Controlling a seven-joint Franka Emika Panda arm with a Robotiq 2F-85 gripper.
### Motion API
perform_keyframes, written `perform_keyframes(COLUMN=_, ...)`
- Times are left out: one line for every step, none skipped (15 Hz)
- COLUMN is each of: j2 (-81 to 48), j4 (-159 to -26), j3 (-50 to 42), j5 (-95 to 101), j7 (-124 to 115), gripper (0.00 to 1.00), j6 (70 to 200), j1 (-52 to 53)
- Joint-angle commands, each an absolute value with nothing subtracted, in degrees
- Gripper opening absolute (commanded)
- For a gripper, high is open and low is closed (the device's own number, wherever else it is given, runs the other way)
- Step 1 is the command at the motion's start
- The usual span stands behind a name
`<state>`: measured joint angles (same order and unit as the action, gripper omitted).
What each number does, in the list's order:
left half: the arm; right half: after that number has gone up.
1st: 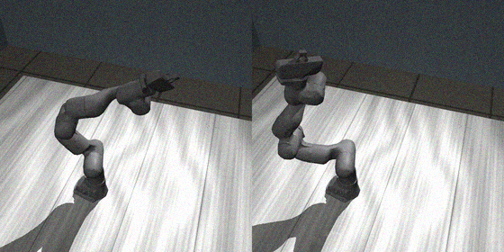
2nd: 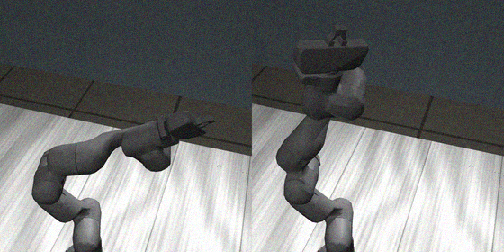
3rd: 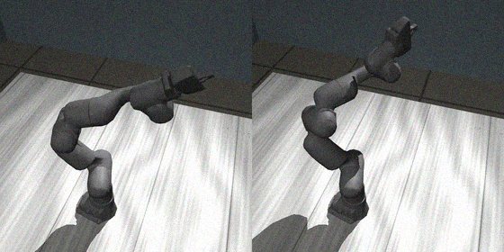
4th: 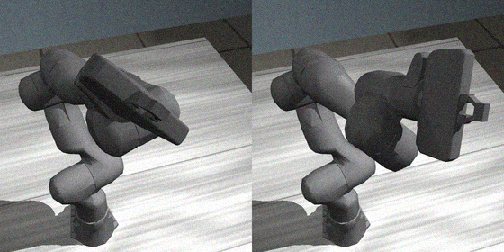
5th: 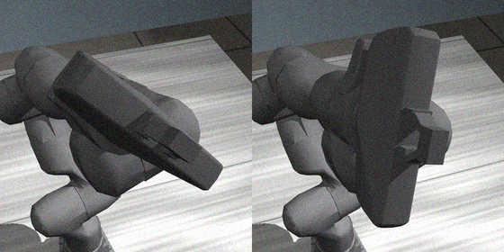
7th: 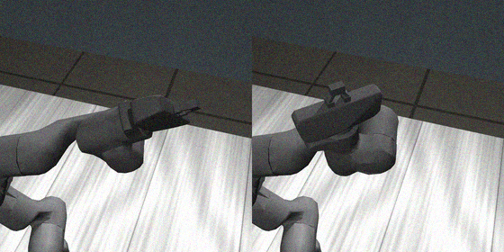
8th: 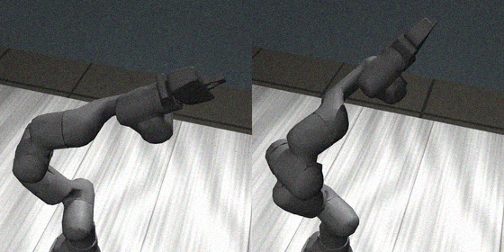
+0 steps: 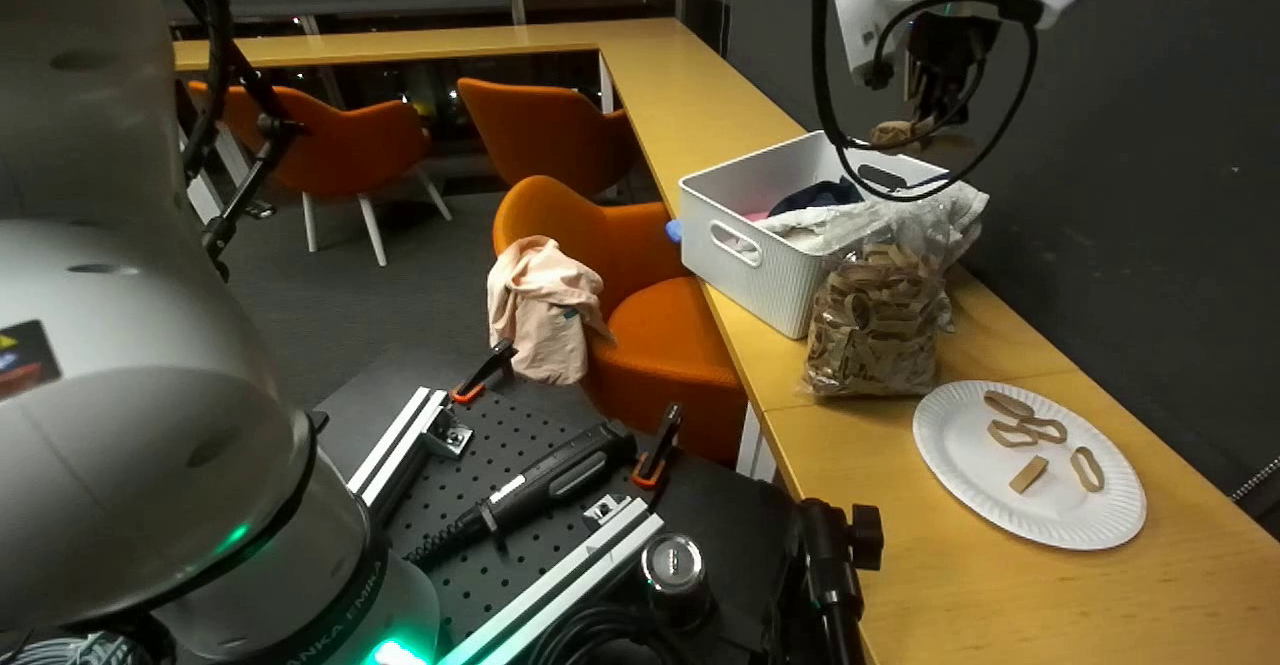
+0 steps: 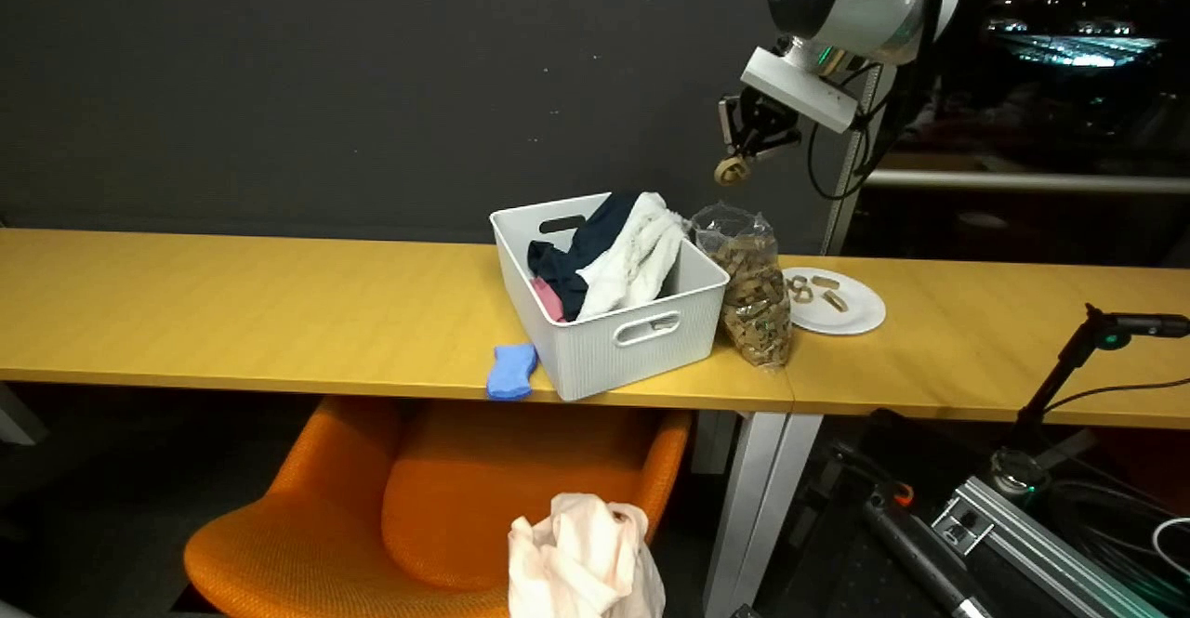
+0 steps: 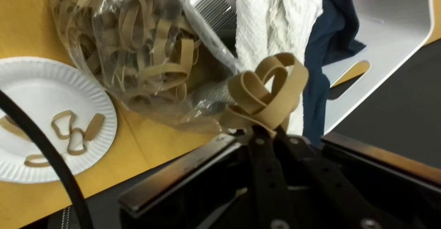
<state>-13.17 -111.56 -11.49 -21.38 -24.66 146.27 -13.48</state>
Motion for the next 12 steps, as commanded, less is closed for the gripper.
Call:
perform_keyframes(j2=-12.03, j4=-113.75, j3=-8.95, j5=-27.01, j7=-18.54, gripper=0.01, j6=144.19, j1=-13.7)
perform_keyframes(j2=-12.84, j4=-113.59, j3=-8.62, j5=-27.92, j7=-17.78, gripper=0.01, j6=144.22, j1=-13.68)
perform_keyframes(j2=-13.33, j4=-113.65, j3=-8.37, j5=-28.52, j7=-17.31, gripper=0.01, j6=144.54, j1=-13.63)
perform_keyframes(j2=-14.51, j4=-113.17, j3=-8.25, j5=-29.04, j7=-17.3, gripper=0.01, j6=145.2, j1=-13.63)
perform_keyframes(j2=-15.01, j4=-113.12, j3=-8.07, j5=-29.52, j7=-16.92, gripper=0.01, j6=145.38, j1=-13.69)
perform_keyframes(j2=-15.96, j4=-112.76, j3=-8.16, j5=-29.6, j7=-17.49, gripper=0.01, j6=145.67, j1=-13.68)
perform_keyframes(j2=-16.6, j4=-112.63, j3=-8.19, j5=-29.74, j7=-17.43, gripper=0.01, j6=145.91, j1=-13.79)
perform_keyframes(j2=-17.19, j4=-112.49, j3=-8.28, j5=-29.69, j7=-17.63, gripper=0.01, j6=145.96, j1=-13.91)
perform_keyframes(j2=-17.86, j4=-112.28, j3=-8.48, j5=-29.46, j7=-18.09, gripper=0.01, j6=145.92, j1=-14.03)
perform_keyframes(j2=-18.44, j4=-112.09, j3=-8.66, j5=-29.33, j7=-18.32, gripper=0.01, j6=145.93, j1=-14.27)
perform_keyframes(j2=-18.9, j4=-111.95, j3=-8.84, j5=-29.3, j7=-18.42, gripper=0.01, j6=145.92, j1=-14.59)
perform_keyframes(j2=-19.1, j4=-112.0, j3=-9.02, j5=-29.38, j7=-18.41, gripper=0.01, j6=146.18, j1=-14.98)
